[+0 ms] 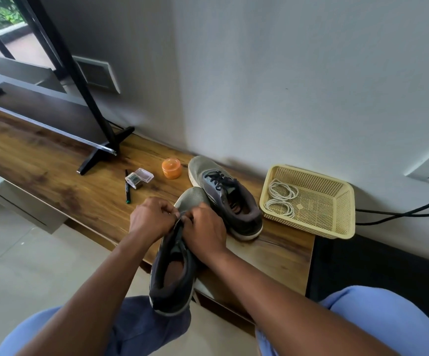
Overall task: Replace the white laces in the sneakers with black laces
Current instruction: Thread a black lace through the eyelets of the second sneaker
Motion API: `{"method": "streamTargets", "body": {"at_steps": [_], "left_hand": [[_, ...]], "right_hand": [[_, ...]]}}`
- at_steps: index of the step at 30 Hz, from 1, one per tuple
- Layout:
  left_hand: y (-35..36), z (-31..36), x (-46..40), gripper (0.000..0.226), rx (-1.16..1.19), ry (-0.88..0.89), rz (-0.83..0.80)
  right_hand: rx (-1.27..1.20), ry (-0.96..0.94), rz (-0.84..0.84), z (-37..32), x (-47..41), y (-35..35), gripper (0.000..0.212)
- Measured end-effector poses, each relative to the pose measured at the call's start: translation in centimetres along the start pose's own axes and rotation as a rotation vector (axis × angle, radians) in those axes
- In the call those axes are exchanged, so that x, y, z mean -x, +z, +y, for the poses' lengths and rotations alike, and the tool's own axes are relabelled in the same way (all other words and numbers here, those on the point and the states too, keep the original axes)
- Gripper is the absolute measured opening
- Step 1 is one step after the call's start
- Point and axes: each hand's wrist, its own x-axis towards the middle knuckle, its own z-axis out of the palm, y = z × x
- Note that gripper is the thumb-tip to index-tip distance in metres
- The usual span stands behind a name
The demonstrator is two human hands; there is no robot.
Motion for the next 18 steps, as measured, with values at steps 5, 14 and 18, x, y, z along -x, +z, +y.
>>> {"method": "streamTargets", "body": {"at_steps": [5, 14, 18], "left_hand": [[0.0, 1.0, 0.8, 0.011, -0.088, 0.048, -0.033], [-1.3, 1.2, 1.2, 0.010, -0.077, 0.181, 0.000], [-2.2, 1.4, 1.5, 0.021, -0.007, 0.330, 0.065]], "right_hand": [[0.028, 0.006, -0.058, -0.4, -0.1, -0.9, 0.016], [-0.007, -0.051, -0.096, -1.1, 0.4, -2.0, 0.033], [0.066, -0.056, -0.099, -1.4, 0.2, -2.1, 0.033]]}}
